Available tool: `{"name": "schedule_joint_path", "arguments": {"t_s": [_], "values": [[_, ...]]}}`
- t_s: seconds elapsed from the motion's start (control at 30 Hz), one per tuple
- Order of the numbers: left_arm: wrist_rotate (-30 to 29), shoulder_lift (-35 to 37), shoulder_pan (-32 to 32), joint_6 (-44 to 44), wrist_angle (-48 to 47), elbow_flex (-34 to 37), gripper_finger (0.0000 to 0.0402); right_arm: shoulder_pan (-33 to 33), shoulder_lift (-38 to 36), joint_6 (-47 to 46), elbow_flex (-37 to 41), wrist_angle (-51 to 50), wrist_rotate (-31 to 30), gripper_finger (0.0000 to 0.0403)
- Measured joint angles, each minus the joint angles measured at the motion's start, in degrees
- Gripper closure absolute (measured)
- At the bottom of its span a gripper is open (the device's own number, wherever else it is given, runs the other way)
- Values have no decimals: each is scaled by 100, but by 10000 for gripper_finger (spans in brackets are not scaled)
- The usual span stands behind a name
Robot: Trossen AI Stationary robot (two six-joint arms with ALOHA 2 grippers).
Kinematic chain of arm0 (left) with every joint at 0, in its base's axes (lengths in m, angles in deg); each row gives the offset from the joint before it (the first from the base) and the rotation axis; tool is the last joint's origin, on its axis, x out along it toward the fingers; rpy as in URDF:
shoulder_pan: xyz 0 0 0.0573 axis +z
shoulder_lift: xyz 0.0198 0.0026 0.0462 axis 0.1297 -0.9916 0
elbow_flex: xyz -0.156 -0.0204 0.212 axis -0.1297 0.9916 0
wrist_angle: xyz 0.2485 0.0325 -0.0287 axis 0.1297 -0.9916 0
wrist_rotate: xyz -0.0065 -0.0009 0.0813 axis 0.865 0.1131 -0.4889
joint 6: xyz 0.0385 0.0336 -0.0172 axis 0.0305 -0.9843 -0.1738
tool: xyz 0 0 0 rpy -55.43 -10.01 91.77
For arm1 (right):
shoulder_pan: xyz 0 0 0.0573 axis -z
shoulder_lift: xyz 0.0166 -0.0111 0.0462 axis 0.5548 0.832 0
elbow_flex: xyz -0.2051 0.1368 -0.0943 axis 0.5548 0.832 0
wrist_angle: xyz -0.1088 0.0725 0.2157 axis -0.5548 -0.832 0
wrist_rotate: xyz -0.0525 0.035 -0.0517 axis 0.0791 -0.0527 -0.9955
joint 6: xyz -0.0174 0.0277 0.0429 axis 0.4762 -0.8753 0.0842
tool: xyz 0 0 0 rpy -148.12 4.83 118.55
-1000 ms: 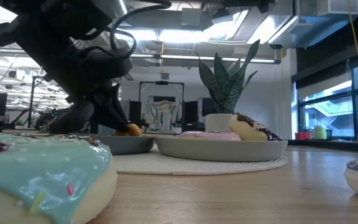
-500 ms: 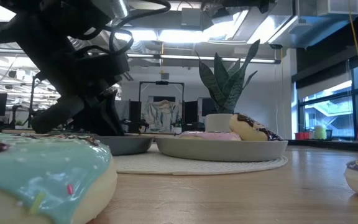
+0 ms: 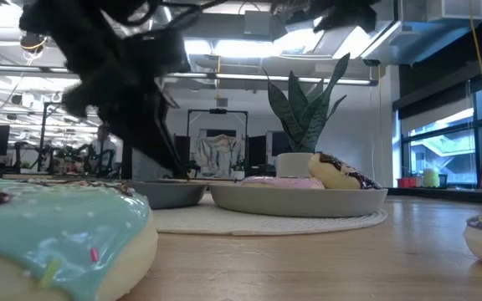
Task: Pick & Place donuts
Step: Put the big light green doughnut on the light gray plate
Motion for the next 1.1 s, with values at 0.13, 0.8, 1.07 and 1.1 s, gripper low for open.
{"name": "schedule_joint_path", "arguments": {"t_s": [0.13, 0.8, 1.07, 1.1], "values": [[114, 512, -17, 458, 170, 5, 315, -1, 0, -299, 0, -547, 26, 205], [1492, 803, -857, 2507, 1680, -5, 302, -2, -2, -73, 0, -658, 43, 205], [1573, -146, -1331, 2767, 1894, -10, 265, -2, -2, 58, 0, -695, 43, 205], [1626, -230, -1337, 2776, 1909, -66, 258, -2, -2, 92, 0, -695, 43, 205]]}}
